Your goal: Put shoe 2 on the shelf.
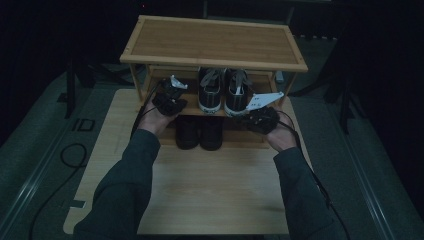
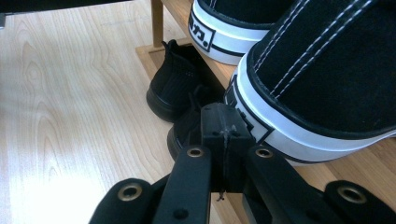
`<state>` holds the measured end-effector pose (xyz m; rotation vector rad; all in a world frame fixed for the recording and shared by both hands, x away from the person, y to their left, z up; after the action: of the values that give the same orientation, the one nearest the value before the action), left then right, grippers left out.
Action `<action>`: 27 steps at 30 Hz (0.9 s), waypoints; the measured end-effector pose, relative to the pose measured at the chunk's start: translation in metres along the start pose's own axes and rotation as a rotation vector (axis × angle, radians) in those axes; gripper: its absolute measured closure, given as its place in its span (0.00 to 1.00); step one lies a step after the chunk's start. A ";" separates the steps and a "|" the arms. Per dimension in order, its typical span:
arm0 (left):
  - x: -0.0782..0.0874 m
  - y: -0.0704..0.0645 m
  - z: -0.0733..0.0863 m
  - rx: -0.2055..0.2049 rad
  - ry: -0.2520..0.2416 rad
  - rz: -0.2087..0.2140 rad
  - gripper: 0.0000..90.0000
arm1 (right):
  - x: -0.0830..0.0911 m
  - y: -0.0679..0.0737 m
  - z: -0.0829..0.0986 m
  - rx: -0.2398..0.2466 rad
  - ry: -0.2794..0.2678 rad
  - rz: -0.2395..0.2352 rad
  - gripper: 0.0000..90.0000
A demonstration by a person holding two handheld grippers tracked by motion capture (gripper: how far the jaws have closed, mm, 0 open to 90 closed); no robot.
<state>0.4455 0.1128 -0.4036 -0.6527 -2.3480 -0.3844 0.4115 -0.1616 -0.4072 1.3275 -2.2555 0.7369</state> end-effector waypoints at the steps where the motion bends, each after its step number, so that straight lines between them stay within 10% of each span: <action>1: 0.000 0.000 0.000 -0.001 0.000 0.001 1.00 | -0.001 0.000 0.000 0.002 0.003 0.002 1.00; 27: 0.000 0.000 0.000 0.005 -0.002 0.003 1.00 | -0.017 0.001 -0.009 0.002 0.024 0.029 1.00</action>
<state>0.4453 0.1134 -0.4038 -0.6549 -2.3486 -0.3769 0.4194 -0.1441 -0.4105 1.2826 -2.2596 0.7613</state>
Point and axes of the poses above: each handheld gripper's, and its own axes: x roughly backward along the jaws, z roughly out of its underside, y roughly to its left, the point moved 2 cm from there along -x, roughly forward along the jaws, and after that the axes turned 4 degrees about x, right-handed, at the moved point
